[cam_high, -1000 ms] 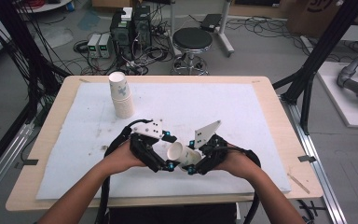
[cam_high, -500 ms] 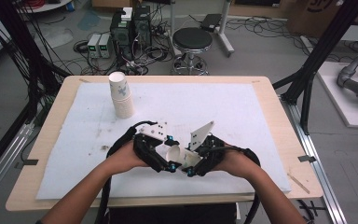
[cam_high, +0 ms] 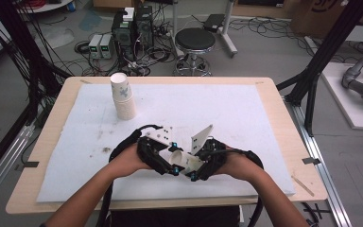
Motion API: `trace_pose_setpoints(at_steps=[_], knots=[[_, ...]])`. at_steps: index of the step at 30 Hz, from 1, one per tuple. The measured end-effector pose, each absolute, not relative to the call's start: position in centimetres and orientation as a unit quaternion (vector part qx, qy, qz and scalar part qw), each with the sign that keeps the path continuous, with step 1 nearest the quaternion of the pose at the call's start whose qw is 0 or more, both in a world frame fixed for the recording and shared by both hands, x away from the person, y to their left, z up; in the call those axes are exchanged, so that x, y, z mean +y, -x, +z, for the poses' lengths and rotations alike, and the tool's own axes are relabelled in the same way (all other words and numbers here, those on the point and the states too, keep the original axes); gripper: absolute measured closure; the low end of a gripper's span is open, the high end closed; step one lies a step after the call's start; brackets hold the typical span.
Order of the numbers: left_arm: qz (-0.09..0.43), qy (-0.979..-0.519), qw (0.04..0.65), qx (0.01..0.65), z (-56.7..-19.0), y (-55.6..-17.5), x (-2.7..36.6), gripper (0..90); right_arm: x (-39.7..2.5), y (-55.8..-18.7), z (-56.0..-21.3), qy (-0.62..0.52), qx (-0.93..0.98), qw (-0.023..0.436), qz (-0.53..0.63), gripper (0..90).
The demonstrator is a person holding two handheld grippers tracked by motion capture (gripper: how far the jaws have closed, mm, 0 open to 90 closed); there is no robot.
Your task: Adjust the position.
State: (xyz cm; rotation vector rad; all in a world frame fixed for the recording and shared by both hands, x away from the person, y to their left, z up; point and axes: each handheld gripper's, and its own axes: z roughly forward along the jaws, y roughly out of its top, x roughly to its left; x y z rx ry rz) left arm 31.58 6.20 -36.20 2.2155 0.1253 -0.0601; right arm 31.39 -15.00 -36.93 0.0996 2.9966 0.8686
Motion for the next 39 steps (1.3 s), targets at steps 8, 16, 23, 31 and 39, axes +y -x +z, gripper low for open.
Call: trace_pose_setpoints(at_steps=[8, 16, 23, 31, 39], knots=[[-0.008, -0.877, 0.475, 0.07, -36.4, -31.6, 7.4, 37.4, -16.7, -31.5, -36.3, -0.083, 0.925, -0.001, 0.37, 20.9], [-0.004, -0.861, 0.502, 0.081, -37.0, -31.6, 8.3, 37.4, -18.8, -31.4, -35.8, -0.118, 0.895, 0.003, 0.429, 21.0], [-0.002, -0.84, 0.534, 0.099, -37.6, -31.2, 9.1, 37.3, -20.1, -30.7, -36.3, -0.134, 0.872, 0.027, 0.47, 20.9], [0.013, -0.817, 0.565, 0.111, -38.3, -30.7, 9.9, 37.3, -21.2, -29.5, -37.7, -0.151, 0.827, 0.068, 0.537, 21.0], [0.021, -0.793, 0.598, 0.111, -38.5, -30.4, 10.7, 37.3, -22.1, -28.5, -40.1, -0.171, 0.795, 0.077, 0.577, 21.2]])
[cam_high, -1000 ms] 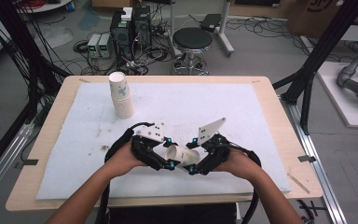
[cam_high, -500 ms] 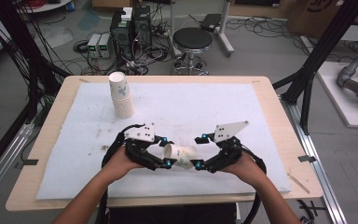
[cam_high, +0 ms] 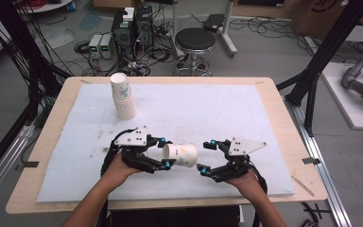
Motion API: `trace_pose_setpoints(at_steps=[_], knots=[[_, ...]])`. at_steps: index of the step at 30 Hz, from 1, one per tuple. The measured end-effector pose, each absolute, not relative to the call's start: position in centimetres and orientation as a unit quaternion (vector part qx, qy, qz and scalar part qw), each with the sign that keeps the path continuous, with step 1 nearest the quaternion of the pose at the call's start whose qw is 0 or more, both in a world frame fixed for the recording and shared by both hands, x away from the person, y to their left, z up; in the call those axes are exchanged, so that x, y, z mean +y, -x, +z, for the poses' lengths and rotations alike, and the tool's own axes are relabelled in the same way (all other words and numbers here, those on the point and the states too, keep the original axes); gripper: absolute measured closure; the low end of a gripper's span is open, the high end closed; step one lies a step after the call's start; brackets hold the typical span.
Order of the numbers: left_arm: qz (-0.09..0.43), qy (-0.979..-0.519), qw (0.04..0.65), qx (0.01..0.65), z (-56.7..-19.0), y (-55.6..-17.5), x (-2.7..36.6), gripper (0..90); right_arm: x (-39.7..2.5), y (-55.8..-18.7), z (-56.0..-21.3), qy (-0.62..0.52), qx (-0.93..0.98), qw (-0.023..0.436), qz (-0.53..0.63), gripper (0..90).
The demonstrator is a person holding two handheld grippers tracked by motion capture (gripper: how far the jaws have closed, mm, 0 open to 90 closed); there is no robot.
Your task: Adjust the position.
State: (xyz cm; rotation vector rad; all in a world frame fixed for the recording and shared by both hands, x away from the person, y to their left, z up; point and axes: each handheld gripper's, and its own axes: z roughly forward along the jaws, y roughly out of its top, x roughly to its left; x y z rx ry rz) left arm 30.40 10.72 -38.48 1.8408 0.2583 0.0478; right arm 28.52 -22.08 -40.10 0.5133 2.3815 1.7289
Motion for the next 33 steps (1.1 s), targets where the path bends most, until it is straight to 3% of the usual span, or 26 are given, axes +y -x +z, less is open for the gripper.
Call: trace_pose_setpoints(at_steps=[33], knots=[[-0.015, -0.768, 0.637, 0.07, -38.2, -29.9, 10.5, 37.4, -21.0, -28.8, -40.6, -0.126, 0.791, 0.02, 0.599, 21.5]])
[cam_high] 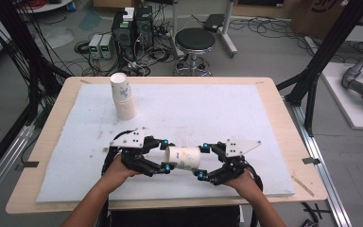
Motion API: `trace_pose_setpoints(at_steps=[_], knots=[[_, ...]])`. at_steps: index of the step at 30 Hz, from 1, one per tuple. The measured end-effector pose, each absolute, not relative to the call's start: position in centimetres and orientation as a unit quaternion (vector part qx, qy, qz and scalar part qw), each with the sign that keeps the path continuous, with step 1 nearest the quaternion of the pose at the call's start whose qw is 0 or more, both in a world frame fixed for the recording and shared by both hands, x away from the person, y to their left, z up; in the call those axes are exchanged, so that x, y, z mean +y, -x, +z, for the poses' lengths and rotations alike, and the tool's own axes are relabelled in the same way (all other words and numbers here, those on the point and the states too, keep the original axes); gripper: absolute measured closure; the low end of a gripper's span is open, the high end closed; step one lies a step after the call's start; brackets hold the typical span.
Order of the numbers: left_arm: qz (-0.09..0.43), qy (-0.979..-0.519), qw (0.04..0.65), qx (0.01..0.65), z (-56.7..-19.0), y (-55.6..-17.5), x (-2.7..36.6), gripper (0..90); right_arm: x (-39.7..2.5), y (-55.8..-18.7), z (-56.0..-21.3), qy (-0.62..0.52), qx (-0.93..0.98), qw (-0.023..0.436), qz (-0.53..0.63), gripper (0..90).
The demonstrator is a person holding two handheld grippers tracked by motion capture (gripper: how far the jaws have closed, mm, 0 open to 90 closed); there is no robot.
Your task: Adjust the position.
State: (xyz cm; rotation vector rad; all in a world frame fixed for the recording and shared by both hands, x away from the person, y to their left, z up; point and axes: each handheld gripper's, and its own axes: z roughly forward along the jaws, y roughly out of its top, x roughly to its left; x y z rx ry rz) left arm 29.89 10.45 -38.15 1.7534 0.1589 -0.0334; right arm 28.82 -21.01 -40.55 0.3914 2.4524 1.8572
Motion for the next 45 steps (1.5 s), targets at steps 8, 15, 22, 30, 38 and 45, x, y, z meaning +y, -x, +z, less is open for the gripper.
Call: trace_pose_setpoints(at_steps=[8, 15, 22, 30, 38, 45], knots=[[-0.029, -0.761, 0.645, 0.067, -38.5, -30.1, 10.5, 37.4, -21.2, -29.1, -40.8, -0.117, 0.781, 0.0, 0.614, 26.1], [-0.037, -0.754, 0.652, 0.065, -38.8, -30.2, 10.4, 37.4, -21.3, -29.2, -40.8, -0.109, 0.775, -0.003, 0.623, 28.4], [-0.041, -0.752, 0.655, 0.069, -39.0, -30.2, 10.4, 37.4, -21.6, -29.1, -40.7, -0.11, 0.768, -0.006, 0.631, 35.5], [-0.037, -0.757, 0.647, 0.087, -39.1, -30.1, 10.2, 32.6, -21.6, -29.1, -40.6, -0.117, 0.771, -0.009, 0.626, 36.7], [0.001, -0.789, 0.606, 0.104, -38.1, -30.0, 10.2, 16.2, -21.6, -29.2, -40.4, -0.122, 0.796, 0.008, 0.593, 36.4], [0.022, -0.828, 0.553, 0.089, -36.9, -30.1, 9.8, 15.8, -21.6, -29.7, -39.2, -0.116, 0.823, 0.022, 0.556, 35.6]])
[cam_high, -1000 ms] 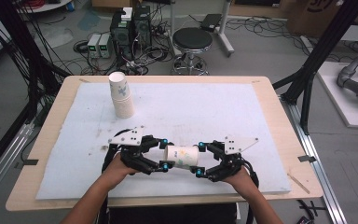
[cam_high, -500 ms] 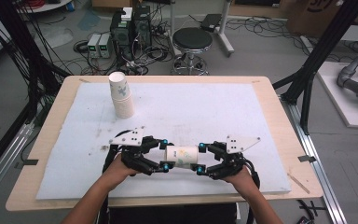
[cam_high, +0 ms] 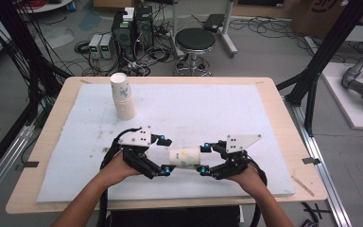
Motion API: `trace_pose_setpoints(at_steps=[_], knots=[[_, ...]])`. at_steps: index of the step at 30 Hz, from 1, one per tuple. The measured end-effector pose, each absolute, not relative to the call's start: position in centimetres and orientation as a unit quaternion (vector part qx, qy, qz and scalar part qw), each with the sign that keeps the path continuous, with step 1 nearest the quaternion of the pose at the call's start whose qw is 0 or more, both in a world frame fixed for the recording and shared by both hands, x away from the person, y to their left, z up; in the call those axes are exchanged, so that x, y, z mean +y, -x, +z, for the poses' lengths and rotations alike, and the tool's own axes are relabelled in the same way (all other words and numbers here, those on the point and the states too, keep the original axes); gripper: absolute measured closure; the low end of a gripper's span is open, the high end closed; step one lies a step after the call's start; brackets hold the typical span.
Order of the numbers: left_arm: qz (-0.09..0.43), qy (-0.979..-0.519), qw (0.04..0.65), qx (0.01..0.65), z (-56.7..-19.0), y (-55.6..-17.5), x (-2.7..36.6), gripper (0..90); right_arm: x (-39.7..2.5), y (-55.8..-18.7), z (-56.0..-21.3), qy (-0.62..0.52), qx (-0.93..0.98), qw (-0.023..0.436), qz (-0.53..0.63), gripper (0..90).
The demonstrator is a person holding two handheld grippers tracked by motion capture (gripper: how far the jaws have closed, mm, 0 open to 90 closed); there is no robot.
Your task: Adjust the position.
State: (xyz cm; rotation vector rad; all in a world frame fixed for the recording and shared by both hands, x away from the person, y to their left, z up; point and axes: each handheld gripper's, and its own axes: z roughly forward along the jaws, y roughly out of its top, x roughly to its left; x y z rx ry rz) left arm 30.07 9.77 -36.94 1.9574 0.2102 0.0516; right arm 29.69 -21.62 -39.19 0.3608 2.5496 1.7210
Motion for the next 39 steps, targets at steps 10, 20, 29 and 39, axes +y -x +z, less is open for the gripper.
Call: trace_pose_setpoints(at_steps=[10, 20, 29, 39], knots=[[0.036, -0.859, 0.505, 0.072, -36.2, -30.4, 8.8, 15.9, -20.4, -30.5, -36.4, -0.082, 0.876, 0.039, 0.473, 35.4], [0.037, -0.881, 0.466, 0.069, -36.1, -30.7, 8.1, 16.5, -18.9, -30.9, -35.0, -0.057, 0.907, 0.048, 0.415, 35.2], [0.041, -0.899, 0.432, 0.062, -36.3, -30.9, 7.4, 17.5, -17.5, -31.1, -34.5, -0.042, 0.928, 0.055, 0.367, 35.0], [0.043, -0.911, 0.407, 0.06, -36.7, -30.9, 6.9, 19.1, -16.1, -31.2, -34.0, -0.025, 0.944, 0.061, 0.324, 34.7]])
